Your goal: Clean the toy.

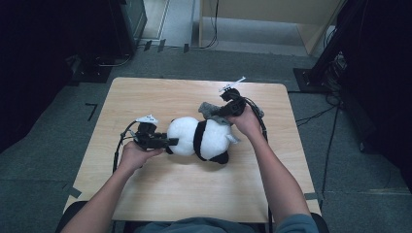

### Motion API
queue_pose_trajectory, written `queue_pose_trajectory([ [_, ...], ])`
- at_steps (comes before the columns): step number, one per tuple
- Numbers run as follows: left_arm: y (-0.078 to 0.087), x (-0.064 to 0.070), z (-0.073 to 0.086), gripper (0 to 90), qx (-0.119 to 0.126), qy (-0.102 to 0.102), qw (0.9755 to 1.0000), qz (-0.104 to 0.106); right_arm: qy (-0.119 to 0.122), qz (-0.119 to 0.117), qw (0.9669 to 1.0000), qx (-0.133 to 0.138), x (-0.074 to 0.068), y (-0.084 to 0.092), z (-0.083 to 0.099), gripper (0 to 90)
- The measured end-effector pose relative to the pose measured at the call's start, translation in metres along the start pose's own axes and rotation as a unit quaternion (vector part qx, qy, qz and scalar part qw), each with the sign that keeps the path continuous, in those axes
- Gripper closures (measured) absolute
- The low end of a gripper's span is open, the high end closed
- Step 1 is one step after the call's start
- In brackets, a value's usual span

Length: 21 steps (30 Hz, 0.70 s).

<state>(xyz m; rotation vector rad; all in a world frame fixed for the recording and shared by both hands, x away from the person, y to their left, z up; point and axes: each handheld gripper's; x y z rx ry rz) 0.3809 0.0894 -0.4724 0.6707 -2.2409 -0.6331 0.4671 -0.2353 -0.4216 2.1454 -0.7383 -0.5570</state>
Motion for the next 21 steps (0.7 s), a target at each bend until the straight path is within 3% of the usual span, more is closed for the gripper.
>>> queue_pose_trajectory([
  [10, 0.000, 0.000, 0.000, 53.5, -0.003, -0.006, 1.0000, -0.003, -0.013, 0.011, 0.9998, 0.007, 0.009, 0.014, 0.017, 74.3],
  [21, -0.001, 0.000, 0.000, 53.5, -0.002, -0.003, 1.0000, -0.003, 0.015, 0.009, 0.9982, 0.056, -0.016, 0.041, -0.001, 74.8],
])
Point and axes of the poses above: each handheld gripper's, and its own axes: y roughly backward along the jaws, z roughly out of its underside, x roughly to its right, and after that the axes turned 8 degrees about y, right-handed
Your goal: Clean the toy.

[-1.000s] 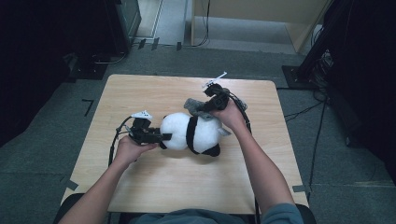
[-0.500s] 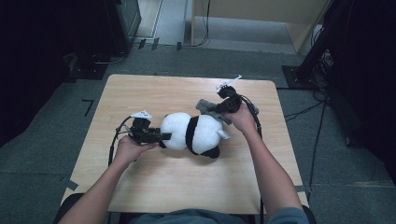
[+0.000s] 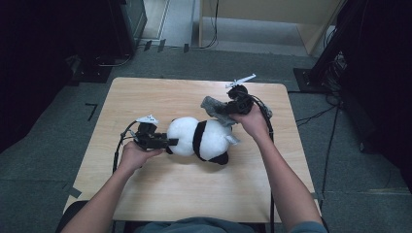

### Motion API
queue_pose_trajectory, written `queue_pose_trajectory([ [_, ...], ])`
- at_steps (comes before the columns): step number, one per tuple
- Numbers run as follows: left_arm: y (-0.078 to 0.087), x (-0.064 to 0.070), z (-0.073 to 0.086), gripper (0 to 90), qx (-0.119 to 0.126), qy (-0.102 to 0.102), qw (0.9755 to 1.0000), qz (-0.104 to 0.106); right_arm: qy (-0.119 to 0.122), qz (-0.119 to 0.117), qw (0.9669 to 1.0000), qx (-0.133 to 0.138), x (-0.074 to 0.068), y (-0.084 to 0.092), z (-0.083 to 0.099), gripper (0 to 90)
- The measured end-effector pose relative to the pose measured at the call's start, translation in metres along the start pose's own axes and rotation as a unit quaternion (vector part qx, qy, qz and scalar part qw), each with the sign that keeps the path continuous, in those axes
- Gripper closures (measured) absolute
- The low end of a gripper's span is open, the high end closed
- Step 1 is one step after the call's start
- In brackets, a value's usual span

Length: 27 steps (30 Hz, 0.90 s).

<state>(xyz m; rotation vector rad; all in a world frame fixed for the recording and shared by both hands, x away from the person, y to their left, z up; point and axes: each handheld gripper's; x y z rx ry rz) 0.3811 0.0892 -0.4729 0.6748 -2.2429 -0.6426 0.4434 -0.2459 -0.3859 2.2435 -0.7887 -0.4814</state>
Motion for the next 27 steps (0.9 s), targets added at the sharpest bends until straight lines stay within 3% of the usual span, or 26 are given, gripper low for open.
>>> queue_pose_trajectory([
  [6, 0.000, 0.000, 0.000, 53.5, 0.001, 0.000, 1.0000, 0.000, 0.035, -0.015, 0.9992, 0.014, -0.029, -0.001, -0.024, 74.5],
  [10, 0.000, 0.000, 0.000, 53.5, 0.002, 0.000, 1.0000, -0.001, 0.062, -0.027, 0.9976, 0.014, -0.051, -0.013, -0.039, 74.3],
  [14, 0.000, 0.000, 0.001, 53.5, 0.003, -0.001, 1.0000, -0.001, 0.075, -0.036, 0.9965, 0.009, -0.067, -0.027, -0.049, 73.8],
  [21, 0.000, 0.000, 0.001, 53.5, 0.001, -0.001, 1.0000, -0.001, 0.110, -0.039, 0.9931, -0.015, -0.091, -0.056, -0.055, 71.7],
  [27, 0.000, 0.000, 0.001, 53.6, 0.001, -0.001, 1.0000, -0.003, 0.130, -0.031, 0.9903, -0.038, -0.097, -0.071, -0.049, 64.4],
])
Point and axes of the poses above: each handheld gripper's, and its own axes: y roughly backward along the jaws, z roughly out of its underside, x roughly to its right, and after that the axes turned 8 degrees about y, right-handed
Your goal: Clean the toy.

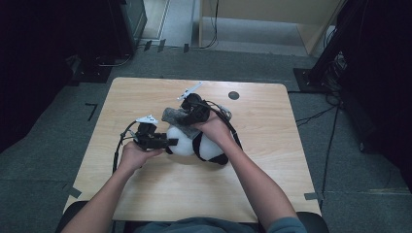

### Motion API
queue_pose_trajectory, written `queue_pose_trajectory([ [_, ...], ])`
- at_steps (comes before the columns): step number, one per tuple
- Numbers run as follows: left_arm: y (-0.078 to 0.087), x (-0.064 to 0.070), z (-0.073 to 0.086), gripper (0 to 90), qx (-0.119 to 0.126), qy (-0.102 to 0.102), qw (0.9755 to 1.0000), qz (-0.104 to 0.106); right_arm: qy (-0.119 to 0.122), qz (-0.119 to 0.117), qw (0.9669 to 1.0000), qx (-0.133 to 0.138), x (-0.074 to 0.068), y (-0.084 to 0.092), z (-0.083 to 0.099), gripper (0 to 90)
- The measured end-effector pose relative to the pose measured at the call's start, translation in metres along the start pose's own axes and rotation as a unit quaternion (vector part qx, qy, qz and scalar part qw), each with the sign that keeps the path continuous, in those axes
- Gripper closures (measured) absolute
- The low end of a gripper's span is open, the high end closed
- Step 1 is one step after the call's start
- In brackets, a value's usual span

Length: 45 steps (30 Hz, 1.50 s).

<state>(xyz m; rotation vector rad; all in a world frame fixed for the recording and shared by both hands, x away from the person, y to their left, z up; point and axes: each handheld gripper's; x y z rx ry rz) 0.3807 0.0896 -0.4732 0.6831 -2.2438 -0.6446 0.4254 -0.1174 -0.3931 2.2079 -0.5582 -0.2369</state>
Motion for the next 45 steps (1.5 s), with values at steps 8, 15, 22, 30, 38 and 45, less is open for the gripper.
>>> queue_pose_trajectory([
  [8, 0.000, 0.001, 0.000, 54.1, 0.000, -0.003, 1.0000, -0.001, -0.006, -0.005, 0.9999, 0.013, 0.003, 0.001, 0.011, 66.6],
  [15, 0.000, 0.001, 0.000, 54.0, 0.001, -0.004, 1.0000, -0.002, -0.007, -0.003, 0.9999, 0.008, 0.007, 0.007, 0.017, 65.2],
  [22, 0.000, 0.001, 0.000, 54.0, 0.003, -0.003, 1.0000, -0.001, -0.018, 0.004, 0.9998, -0.004, 0.014, 0.019, 0.027, 65.9],
  [30, 0.000, 0.001, 0.000, 54.1, 0.003, -0.005, 1.0000, 0.000, -0.036, 0.015, 0.9992, -0.008, 0.024, 0.037, 0.046, 65.5],
  [38, -0.001, 0.002, 0.001, 54.1, 0.003, -0.007, 1.0000, 0.001, -0.049, 0.022, 0.9985, 0.010, 0.028, 0.053, 0.064, 63.3],
  [45, -0.002, 0.002, 0.000, 54.2, 0.003, -0.008, 1.0000, 0.002, -0.062, 0.024, 0.9974, 0.029, 0.029, 0.065, 0.078, 59.8],
])
Point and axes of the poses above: each handheld gripper's, and its own axes: y roughly backward along the jaws, z roughly out of its underside, x roughly to its right, and after that the axes turned 8 degrees about y, right-handed
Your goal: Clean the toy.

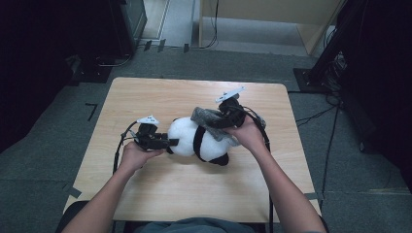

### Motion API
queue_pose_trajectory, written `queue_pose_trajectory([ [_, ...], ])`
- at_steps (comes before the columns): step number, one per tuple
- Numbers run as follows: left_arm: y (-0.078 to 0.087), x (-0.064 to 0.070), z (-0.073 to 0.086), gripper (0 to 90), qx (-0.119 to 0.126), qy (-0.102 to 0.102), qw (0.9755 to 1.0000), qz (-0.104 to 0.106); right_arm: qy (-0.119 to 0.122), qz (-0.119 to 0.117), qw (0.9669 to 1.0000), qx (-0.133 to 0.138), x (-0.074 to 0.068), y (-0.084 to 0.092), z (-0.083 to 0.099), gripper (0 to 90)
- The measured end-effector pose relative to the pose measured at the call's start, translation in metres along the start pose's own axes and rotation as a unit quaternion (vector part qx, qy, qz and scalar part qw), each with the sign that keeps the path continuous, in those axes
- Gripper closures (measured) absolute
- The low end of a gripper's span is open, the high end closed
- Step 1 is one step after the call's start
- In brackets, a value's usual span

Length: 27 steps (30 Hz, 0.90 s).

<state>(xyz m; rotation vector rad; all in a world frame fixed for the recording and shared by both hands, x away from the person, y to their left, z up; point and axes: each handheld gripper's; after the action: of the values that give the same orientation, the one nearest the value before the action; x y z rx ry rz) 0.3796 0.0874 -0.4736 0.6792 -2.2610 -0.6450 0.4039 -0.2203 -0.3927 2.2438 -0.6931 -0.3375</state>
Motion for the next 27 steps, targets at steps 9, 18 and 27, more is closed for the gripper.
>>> queue_pose_trajectory([
  [9, 0.000, 0.000, 0.000, 54.2, -0.001, 0.000, 1.0000, 0.000, -0.012, 0.001, 0.9998, 0.018, 0.003, 0.014, 0.012, 56.5],
  [18, 0.000, -0.001, 0.000, 54.1, 0.000, 0.004, 1.0000, 0.003, -0.015, 0.001, 0.9995, 0.027, 0.003, 0.029, 0.025, 62.2],
  [27, 0.000, -0.001, 0.000, 54.1, -0.002, 0.009, 1.0000, 0.003, -0.002, 0.008, 0.9995, 0.031, -0.009, 0.032, 0.008, 69.2],
])
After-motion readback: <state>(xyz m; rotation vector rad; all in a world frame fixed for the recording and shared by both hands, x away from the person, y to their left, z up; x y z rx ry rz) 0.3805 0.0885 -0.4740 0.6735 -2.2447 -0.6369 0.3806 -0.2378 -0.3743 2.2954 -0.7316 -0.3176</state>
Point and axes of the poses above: each handheld gripper's, and its own axes: y roughly backward along the jaws, z roughly out of its underside, x roughly to its right, and after that the axes turned 8 degrees about y, right-handed
